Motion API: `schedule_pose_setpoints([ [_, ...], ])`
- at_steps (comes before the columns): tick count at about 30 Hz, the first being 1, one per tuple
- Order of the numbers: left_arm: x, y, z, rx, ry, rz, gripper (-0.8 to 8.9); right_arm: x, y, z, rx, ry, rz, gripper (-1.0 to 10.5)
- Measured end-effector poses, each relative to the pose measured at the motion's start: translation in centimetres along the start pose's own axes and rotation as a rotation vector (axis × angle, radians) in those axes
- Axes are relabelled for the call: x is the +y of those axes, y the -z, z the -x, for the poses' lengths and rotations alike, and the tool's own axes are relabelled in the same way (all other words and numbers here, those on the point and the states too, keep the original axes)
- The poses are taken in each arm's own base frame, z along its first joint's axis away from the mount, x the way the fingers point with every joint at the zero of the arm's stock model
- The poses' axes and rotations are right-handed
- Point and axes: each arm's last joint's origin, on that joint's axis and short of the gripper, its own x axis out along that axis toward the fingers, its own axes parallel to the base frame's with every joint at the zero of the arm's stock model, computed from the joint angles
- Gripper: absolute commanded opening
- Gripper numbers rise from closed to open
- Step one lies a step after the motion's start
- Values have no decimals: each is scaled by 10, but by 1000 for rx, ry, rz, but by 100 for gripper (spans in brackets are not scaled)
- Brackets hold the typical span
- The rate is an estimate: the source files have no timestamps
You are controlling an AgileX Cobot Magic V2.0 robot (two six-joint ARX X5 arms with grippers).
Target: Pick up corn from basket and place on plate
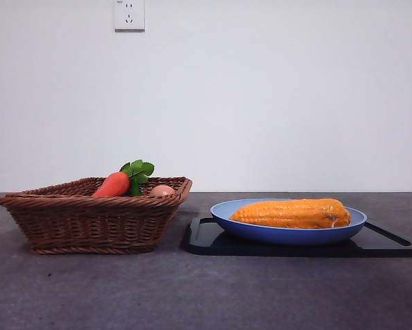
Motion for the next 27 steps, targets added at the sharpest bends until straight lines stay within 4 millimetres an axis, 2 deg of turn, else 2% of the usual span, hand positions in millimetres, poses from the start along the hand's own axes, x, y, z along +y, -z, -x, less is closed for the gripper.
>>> schedule_pose_setpoints([
  [4, 0, 0, 0, 0, 0, 0, 8, 0, 23, -2, -6, 50, -52, 3],
  [10, 0, 0, 0, 0, 0, 0, 8, 2, 47, -3, 2, 55, -96, 3],
  [22, 0, 0, 0, 0, 0, 0, 8, 3, 62, -1, 149, 74, -158, 3],
  [27, 0, 0, 0, 0, 0, 0, 8, 3, 62, -1, 147, 75, -162, 3],
])
